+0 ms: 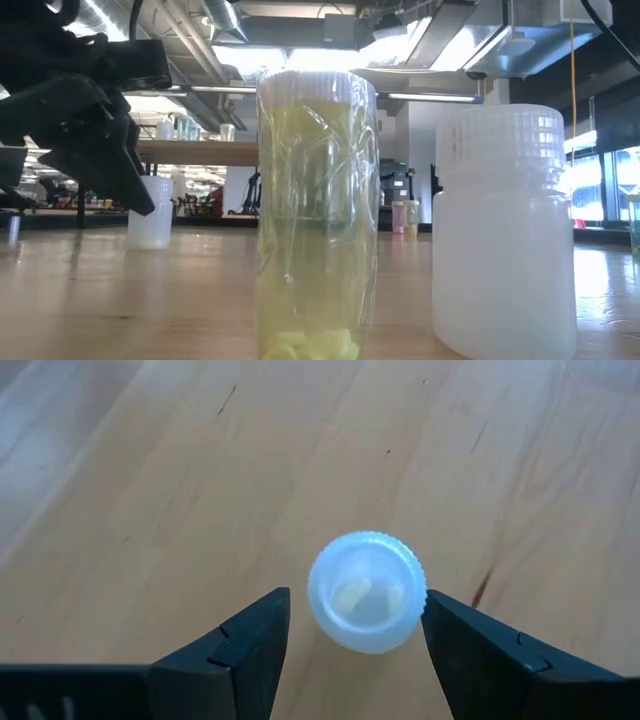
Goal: Pick and place medicine bottles onto shelf by color
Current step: Put the top white pill bottle aligned with the other white pill bottle on the shelf
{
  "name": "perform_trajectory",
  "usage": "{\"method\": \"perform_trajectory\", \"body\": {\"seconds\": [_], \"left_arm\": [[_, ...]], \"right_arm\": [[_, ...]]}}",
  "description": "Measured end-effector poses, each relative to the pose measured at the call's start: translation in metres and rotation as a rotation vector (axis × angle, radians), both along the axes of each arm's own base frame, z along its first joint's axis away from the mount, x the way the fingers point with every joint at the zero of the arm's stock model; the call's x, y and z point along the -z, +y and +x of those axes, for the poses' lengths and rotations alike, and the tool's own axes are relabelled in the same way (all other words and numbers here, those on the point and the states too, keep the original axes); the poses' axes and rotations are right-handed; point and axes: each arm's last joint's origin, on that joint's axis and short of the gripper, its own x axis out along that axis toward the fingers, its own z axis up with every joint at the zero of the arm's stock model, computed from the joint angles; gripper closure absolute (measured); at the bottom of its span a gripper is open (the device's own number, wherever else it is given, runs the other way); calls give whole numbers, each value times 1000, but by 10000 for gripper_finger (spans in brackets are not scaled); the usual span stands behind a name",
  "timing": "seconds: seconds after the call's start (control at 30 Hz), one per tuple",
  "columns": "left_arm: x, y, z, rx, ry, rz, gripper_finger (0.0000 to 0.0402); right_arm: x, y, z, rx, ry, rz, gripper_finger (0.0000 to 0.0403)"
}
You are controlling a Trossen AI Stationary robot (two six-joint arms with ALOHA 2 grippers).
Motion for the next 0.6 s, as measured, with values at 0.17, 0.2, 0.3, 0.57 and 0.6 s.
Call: {"method": "perform_trajectory", "body": {"seconds": [0.17, 0.2, 0.3, 0.57, 0.6], "left_arm": [[0, 0, 0, 2, -1, -4, 196], [0, 0, 0, 3, -2, -4, 200], [0, 0, 0, 19, 6, 7, 217], [0, -1, 0, 20, 2, 9, 274], [-1, -1, 0, 20, 1, 9, 276]], "right_arm": [[0, 0, 0, 0, 0, 0, 217], [0, 0, 0, 0, 0, 0, 217], [0, 0, 0, -1, 0, 1, 217], [0, 0, 0, -1, -1, 2, 217], [0, 0, 0, -1, -1, 2, 217]]}}
